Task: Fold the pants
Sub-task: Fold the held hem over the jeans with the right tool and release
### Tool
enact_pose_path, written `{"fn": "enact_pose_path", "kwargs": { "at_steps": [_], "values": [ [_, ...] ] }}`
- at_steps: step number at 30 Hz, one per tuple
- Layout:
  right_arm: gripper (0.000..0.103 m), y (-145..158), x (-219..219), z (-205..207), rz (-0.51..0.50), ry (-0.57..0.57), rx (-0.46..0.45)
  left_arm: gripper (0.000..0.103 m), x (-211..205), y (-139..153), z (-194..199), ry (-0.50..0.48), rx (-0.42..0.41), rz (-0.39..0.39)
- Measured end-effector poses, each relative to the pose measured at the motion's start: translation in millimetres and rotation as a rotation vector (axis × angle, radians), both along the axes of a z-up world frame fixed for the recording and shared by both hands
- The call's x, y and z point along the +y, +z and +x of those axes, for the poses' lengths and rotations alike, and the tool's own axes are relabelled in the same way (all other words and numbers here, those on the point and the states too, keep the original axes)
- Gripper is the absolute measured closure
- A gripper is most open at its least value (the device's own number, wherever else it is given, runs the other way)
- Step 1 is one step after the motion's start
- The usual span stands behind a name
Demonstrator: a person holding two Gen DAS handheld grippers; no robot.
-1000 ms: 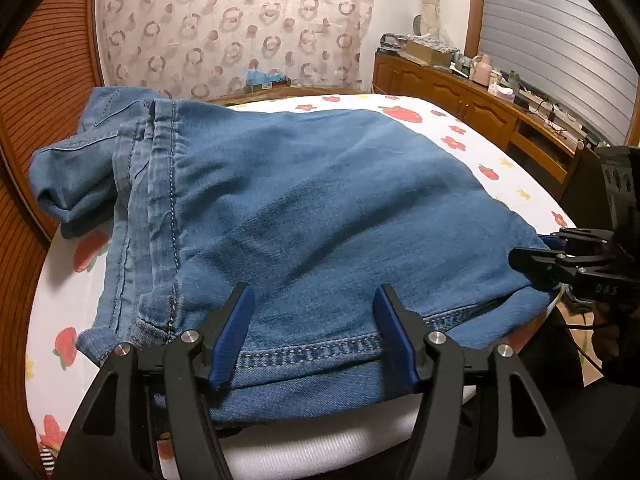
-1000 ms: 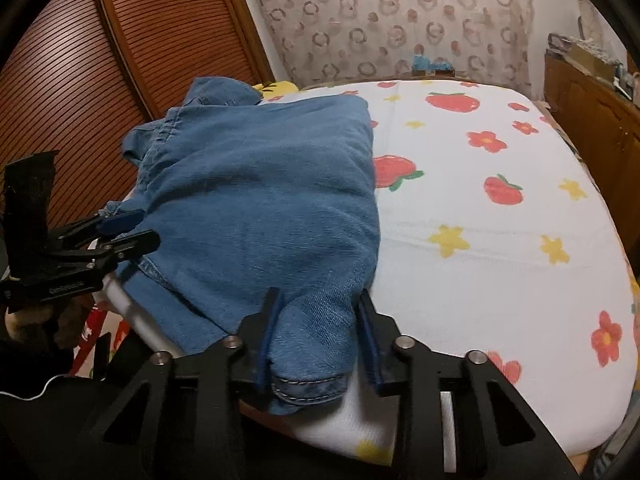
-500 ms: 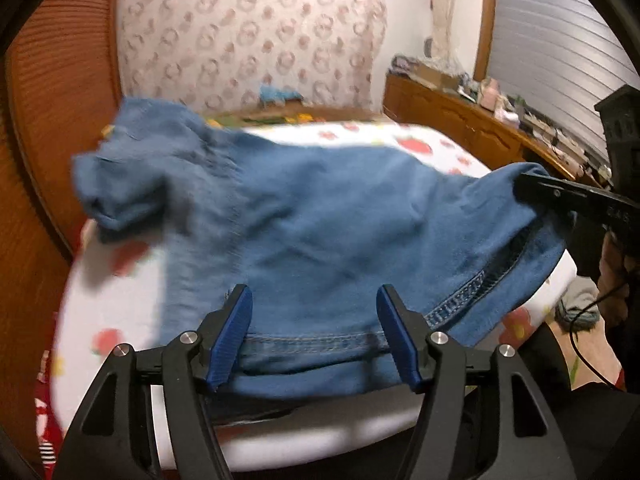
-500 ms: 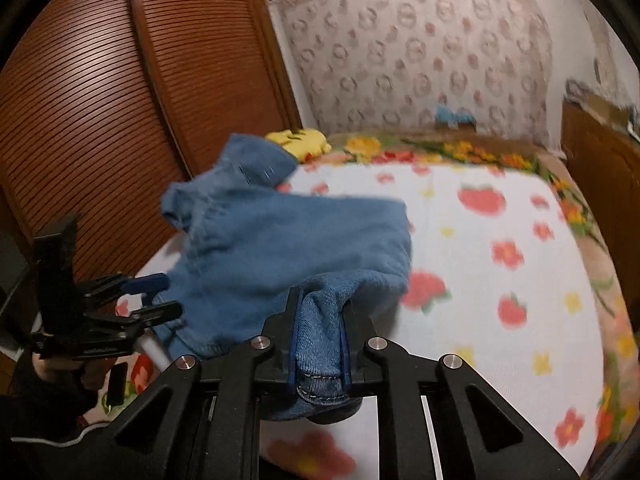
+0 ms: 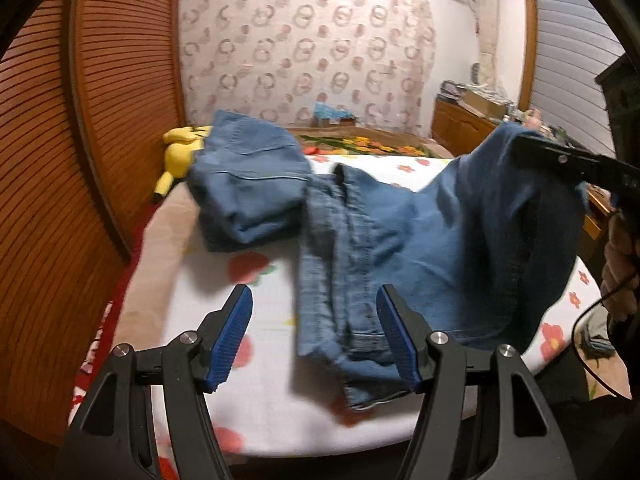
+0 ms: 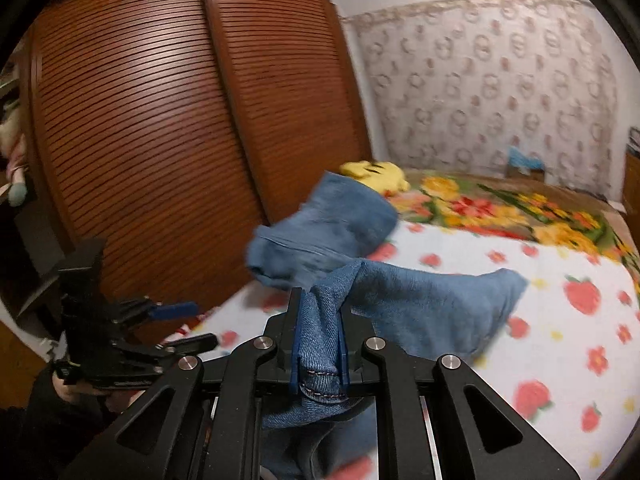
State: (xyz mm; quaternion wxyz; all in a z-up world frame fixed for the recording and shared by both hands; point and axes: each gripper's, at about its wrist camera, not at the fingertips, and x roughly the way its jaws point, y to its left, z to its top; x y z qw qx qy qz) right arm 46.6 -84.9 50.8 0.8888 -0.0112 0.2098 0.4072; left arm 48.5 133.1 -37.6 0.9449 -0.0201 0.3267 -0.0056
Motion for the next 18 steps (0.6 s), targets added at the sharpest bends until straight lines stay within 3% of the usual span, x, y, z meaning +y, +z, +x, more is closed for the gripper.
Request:
{"fn": "enact_pose_path", "kwargs": {
  "at_steps": [8, 18],
  "values": [
    [0.089, -6.5, 44.7, -4.8, -0.016, 0.147, 0.004, 0.037, 31.0, 7.6, -7.2, 0.087, -0.017, -0.015],
    [0.089, -63.7, 83.8, 8.6, -0.148, 0.282, 0.158, 0.037, 42.2, 14.6, -8.9, 0.123, -0.03, -0.032]
  ]
}}
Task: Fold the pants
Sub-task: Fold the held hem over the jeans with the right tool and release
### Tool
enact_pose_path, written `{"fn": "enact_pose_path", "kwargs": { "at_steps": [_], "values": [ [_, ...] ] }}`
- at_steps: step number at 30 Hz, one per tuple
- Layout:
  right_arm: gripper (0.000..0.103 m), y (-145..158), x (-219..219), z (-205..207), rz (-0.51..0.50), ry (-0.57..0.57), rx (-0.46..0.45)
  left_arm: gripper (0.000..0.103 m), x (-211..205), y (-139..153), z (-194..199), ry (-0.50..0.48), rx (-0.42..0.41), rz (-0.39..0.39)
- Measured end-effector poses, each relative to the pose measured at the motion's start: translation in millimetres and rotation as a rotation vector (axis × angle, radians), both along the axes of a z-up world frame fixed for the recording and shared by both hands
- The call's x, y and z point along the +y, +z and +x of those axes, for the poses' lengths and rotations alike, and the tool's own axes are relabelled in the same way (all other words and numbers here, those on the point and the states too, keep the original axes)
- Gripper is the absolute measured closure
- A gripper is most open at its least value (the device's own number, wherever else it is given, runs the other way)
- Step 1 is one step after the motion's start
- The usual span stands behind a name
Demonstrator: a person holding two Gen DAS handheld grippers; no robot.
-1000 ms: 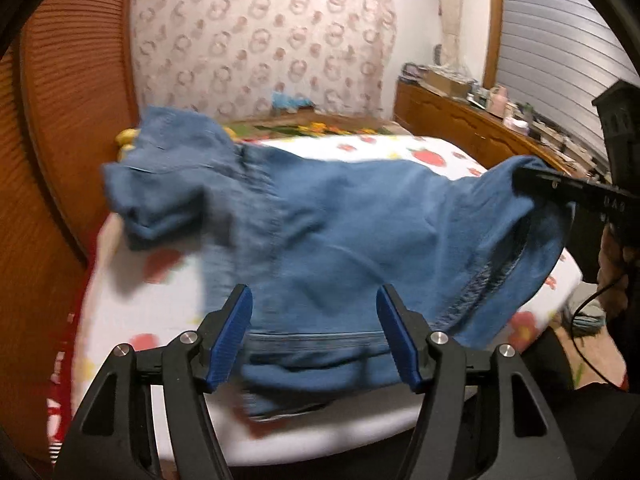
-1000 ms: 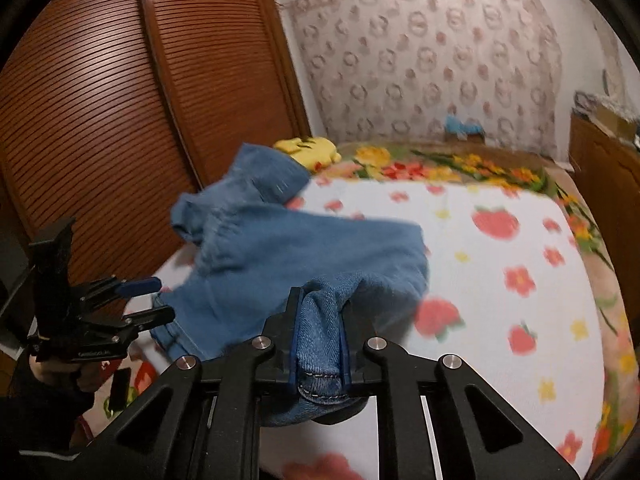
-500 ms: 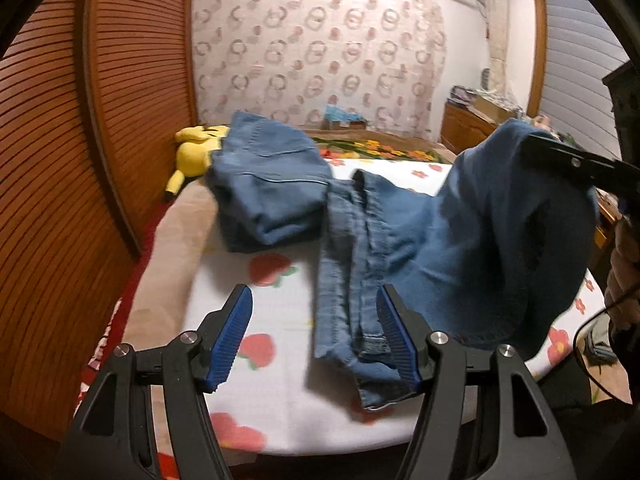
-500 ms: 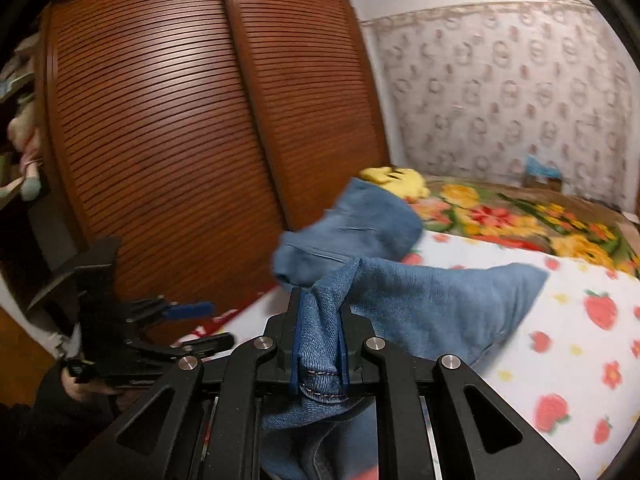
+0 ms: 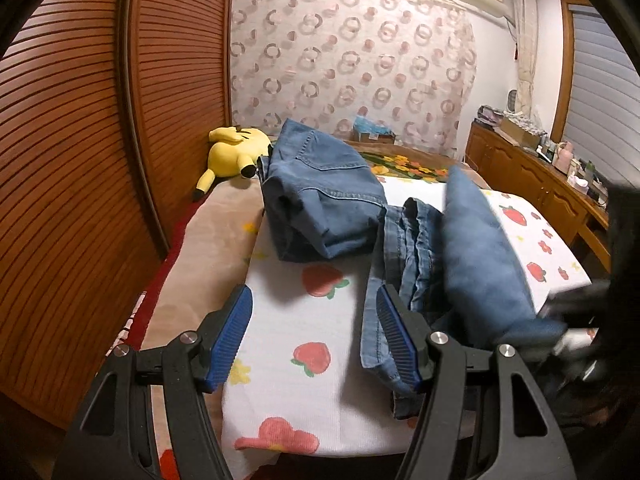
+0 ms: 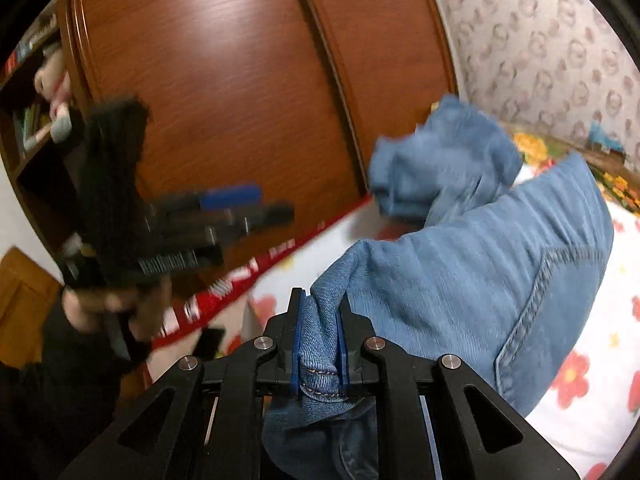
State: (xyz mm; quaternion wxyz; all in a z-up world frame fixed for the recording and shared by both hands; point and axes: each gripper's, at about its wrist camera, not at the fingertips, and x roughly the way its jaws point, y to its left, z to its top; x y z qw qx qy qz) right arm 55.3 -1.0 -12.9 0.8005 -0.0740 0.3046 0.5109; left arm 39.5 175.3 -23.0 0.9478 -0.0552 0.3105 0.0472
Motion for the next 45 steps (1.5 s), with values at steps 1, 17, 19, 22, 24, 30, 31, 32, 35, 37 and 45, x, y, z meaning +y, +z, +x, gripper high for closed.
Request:
{"fn": "enact_pose_path", "kwargs": {
  "at_steps": [1, 17, 19, 22, 24, 30, 31, 32, 35, 37, 45],
  "values": [
    [0.089, -6.6, 3.5, 5.3, -0.021, -0.007, 0.001, 0.037, -0.5, 0.2, -0.3, -0.005, -0.003, 0.0],
    [0.061, -1.5, -9.4, -9.6, -0.068, -0.025, 0.015, 0.037, -30.4, -0.6, 18.0, -0.111, 0.003, -0.049],
    [0.058, 5.6, -20.1, -13.5, -0.06, -0.033, 0.007, 0.037, -32.8, 2.5, 16.9, -0.114, -0.002, -0.046],
    [0.057, 15.4, -41.2, -16.8, -0.038, -0.067, -0.004, 0.038, -37.1, 7.1, 15.8, -0.121, -0.011, -0.044],
    [0.057, 19.9, -53.5, -16.7, -0.025, -0.087, -0.011, 0.037, -40.8, 9.2, 15.6, -0.128, -0.016, -0.038],
    [0.056, 19.6, -87.3, -10.8, -0.011, -0.183, -0.038, 0.037, -59.7, 14.5, 15.2, -0.183, -0.027, -0.046],
    [0.056, 17.7, -88.9, -8.4, -0.006, -0.193, -0.034, 0.037, -62.5, 15.2, 15.7, -0.193, -0.028, -0.048],
    [0.056, 15.6, -88.3, -6.5, 0.0, -0.195, -0.028, 0.037, -66.8, 16.0, 16.7, -0.202, -0.032, -0.048],
    [0.066, 5.7, -71.6, -9.7, 0.001, -0.131, 0.0, 0.037, -76.6, 18.3, 22.6, -0.223, -0.033, -0.045],
    [0.073, -1.5, -54.9, -14.5, -0.01, -0.083, 0.008, 0.037, -81.9, 18.0, 29.4, -0.251, -0.024, -0.06],
    [0.072, -6.3, -45.4, -24.5, -0.047, -0.114, -0.004, 0.052, -99.6, -14.8, 47.3, -0.318, 0.098, -0.053]
  ]
}}
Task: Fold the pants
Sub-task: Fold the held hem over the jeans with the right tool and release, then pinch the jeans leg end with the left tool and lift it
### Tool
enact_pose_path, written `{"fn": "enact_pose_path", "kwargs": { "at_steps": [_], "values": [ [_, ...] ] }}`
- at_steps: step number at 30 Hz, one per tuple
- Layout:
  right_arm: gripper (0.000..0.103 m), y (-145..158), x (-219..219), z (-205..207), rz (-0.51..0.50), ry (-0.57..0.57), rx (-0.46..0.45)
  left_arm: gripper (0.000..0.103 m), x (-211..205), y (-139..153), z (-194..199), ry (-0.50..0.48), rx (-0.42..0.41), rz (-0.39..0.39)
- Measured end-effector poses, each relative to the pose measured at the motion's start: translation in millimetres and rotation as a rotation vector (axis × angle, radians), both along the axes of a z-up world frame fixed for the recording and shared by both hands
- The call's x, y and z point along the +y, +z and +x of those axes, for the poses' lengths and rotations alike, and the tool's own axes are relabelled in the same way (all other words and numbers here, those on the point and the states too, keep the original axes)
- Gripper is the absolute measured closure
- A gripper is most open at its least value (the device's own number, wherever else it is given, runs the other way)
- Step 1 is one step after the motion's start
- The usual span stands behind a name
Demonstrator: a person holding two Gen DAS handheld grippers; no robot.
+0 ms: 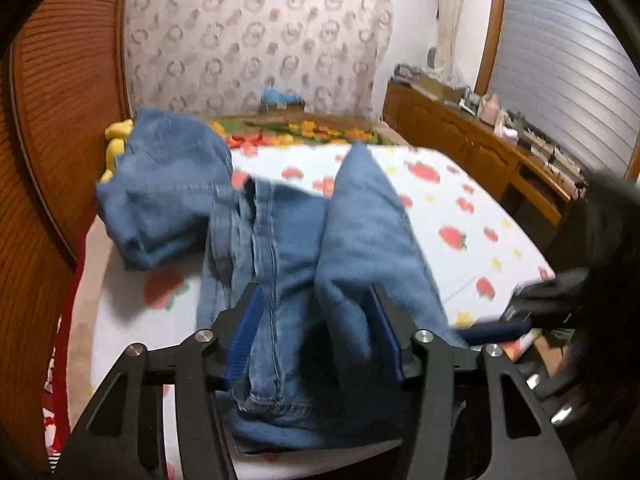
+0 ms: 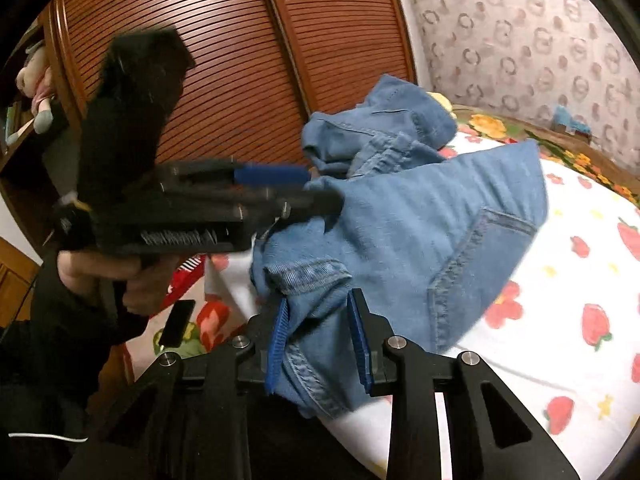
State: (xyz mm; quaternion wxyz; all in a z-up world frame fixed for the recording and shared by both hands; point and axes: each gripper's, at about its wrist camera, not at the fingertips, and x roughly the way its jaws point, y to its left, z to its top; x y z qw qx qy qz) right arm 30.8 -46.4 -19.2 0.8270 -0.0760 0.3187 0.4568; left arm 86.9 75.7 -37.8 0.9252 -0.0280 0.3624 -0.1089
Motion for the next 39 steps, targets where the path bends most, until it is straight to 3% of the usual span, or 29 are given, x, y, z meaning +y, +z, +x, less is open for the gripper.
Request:
{"fn": "enact_pose_path", "kwargs": {
  "at_steps": [2, 13, 15, 17, 22, 25, 30, 33, 39],
  "values": [
    [0.063, 4.1, -11.3, -6.6, -0.012, -0.023, -0.013, 0.057, 0.4, -4.9, -2.8, -0.001, 0.009, -0.004],
    [0.062, 20.5, -48.8, 2.8, -0.067, -0.21, -0.081, 0.08, -6.6, -7.4, -10.4, -0.063, 0.016, -0.024],
    [0.062, 20.6, -48.4, 9.3, -0.059, -0.224, -0.078, 0.093, -9.2, -6.7, -12.5, -0.085, 0.014, -0.028],
    [0.062, 19.2, -46.2, 11.4, -0.051, -0.23, -0.074, 0.097, -13.3, -4.6, -16.3, -0.093, 0.0, -0.008],
    [0.062, 17.6, -45.8, 18.0, -0.028, -0.243, -0.079, 0.098, -12.0, 19.6, -37.4, -0.078, -0.08, -0.019],
    [0.062, 15.9, -43.8, 35.3, -0.011, -0.256, -0.095, 0.099, -11.4, 31.0, -50.6, -0.06, -0.119, 0.001],
    [0.062, 8.8, -30.2, 61.6, 0.037, -0.277, -0.079, 0.099, 7.4, 44.4, -68.4, 0.008, -0.166, -0.029],
    [0.062, 8.3, -19.4, 68.3, 0.058, -0.263, -0.087, 0.099, 29.0, 37.2, -75.9, 0.074, -0.162, -0.027],
    [0.062, -5.6, 3.7, 81.3, 0.0, -0.225, -0.124, 0.099, 74.6, -16.2, -66.9, 0.183, -0.039, -0.023]
  ]
}}
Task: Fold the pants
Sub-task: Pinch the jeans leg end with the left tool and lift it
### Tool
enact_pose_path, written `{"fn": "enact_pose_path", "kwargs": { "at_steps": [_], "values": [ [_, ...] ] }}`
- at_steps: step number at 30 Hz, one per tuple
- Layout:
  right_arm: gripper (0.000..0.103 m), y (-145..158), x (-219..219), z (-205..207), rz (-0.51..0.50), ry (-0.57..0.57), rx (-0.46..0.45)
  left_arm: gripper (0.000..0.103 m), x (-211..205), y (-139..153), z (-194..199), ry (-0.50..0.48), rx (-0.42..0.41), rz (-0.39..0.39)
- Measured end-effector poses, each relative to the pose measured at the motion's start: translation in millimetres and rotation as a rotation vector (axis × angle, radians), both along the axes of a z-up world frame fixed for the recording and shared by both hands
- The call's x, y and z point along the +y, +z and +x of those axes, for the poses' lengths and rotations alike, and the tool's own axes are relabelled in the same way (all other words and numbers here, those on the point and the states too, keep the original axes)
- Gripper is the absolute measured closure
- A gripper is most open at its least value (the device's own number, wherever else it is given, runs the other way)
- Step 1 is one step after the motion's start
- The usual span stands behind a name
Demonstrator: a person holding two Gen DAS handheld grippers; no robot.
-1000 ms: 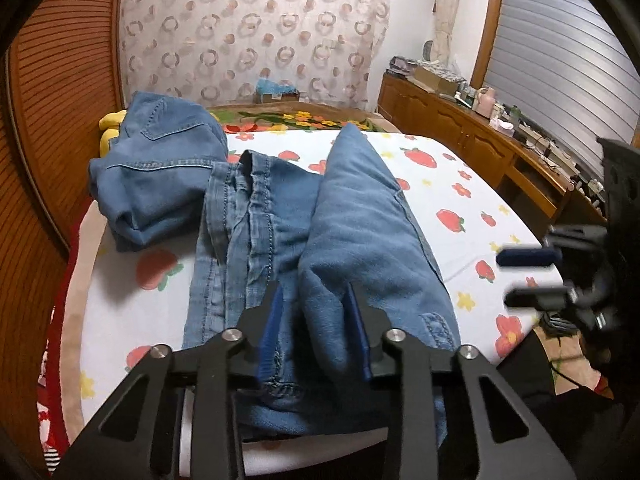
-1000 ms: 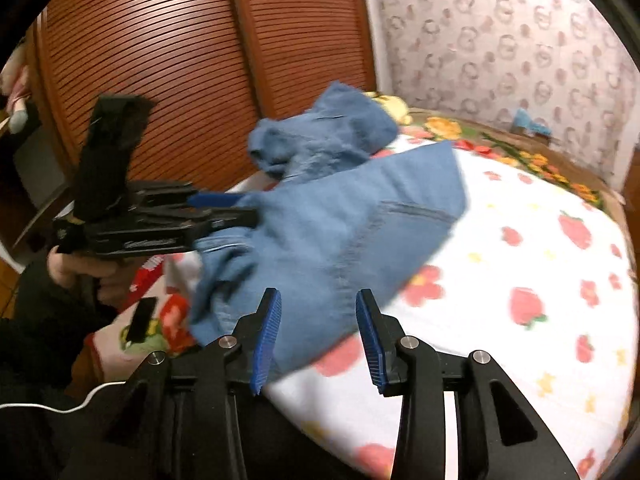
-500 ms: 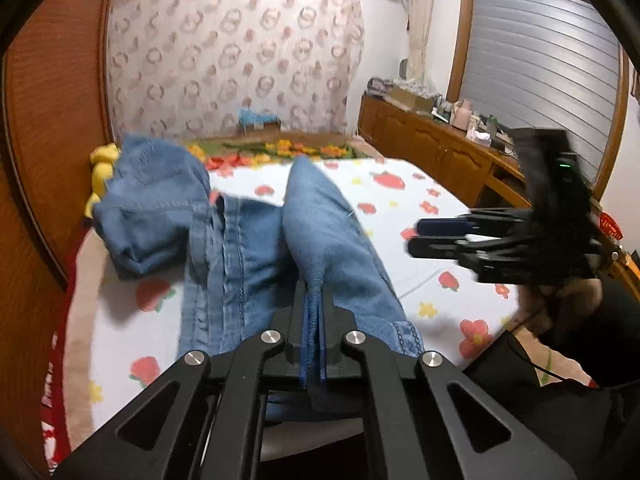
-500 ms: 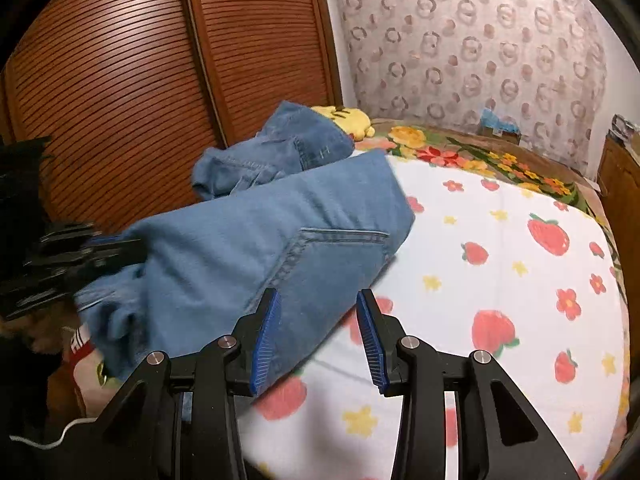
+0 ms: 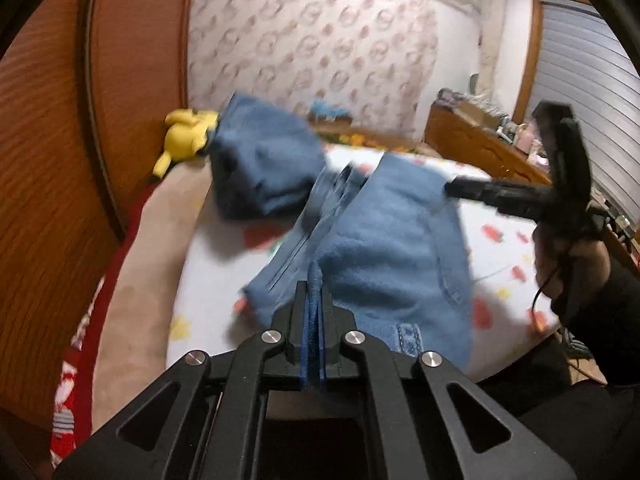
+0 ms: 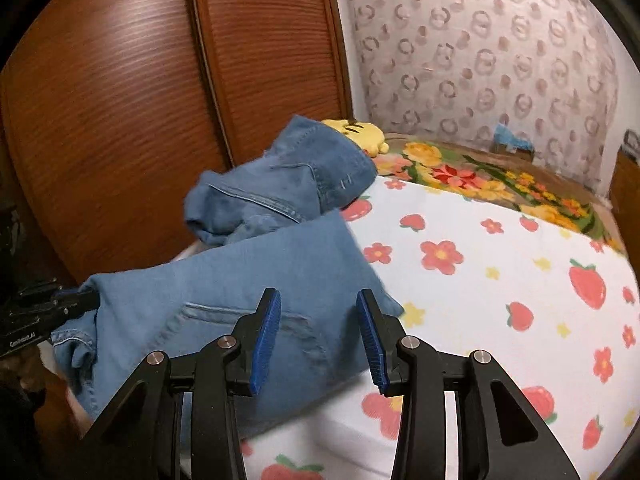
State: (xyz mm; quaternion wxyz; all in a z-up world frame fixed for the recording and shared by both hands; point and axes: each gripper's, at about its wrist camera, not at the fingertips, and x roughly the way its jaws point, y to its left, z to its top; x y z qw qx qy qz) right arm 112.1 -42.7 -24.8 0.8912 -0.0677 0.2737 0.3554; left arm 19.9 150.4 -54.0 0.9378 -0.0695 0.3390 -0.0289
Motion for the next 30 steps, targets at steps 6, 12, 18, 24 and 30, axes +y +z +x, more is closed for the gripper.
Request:
{"fn": "enact_pose_path", "kwargs": {
  "at_steps": [6, 12, 18, 24, 30],
  "values": [
    [0.047, 3.4, -2.5, 29.3, -0.001, -0.001, 0.01, 0.099, 2.3, -18.4, 6.3, -0.002, 0.029, -0.001],
    [0.046, 9.0, 12.1, 57.2, -0.022, 0.066, 0.098, 0.099, 2.6, -16.6, 3.4, -0.023, 0.028, 0.019],
    [0.1, 21.6, 27.2, 61.0, -0.07, 0.128, 0.066, 0.099, 6.0, -14.1, -0.6, -0.036, 0.013, 0.019],
    [0.101, 54.0, 44.6, 52.7, -0.052, 0.164, -0.071, 0.099, 17.2, -10.6, -7.1, -0.009, -0.003, 0.004],
    [0.101, 45.3, 87.2, 60.9, -0.123, 0.168, -0.11, 0.099, 35.0, -19.3, -9.7, 0.021, 0.018, -0.004]
  ]
}}
